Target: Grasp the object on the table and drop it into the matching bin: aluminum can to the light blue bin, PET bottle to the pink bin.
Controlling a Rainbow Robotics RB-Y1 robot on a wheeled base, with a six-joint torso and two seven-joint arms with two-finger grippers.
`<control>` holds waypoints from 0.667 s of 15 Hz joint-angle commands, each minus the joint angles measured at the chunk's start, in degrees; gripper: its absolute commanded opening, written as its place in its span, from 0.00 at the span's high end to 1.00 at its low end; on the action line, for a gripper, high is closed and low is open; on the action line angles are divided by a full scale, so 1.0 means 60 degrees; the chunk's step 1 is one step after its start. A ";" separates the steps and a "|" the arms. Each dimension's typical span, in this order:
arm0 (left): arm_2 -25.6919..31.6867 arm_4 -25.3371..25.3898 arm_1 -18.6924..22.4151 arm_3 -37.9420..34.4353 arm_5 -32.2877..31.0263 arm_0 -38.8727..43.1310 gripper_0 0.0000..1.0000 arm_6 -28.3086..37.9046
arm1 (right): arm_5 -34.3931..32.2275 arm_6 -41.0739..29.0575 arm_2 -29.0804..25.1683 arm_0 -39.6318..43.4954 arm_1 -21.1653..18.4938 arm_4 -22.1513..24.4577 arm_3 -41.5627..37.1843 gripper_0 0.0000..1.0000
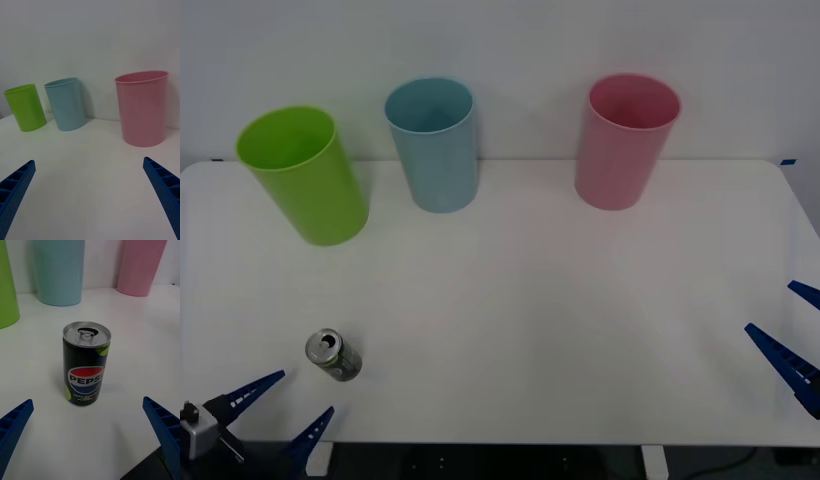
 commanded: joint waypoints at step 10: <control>-0.0519 0.0212 -0.0030 0.2357 0.0003 -0.2029 0.00 -0.1051 | 0.0000 -0.0001 0.0000 0.0000 0.0000 0.0000 0.0000 0.00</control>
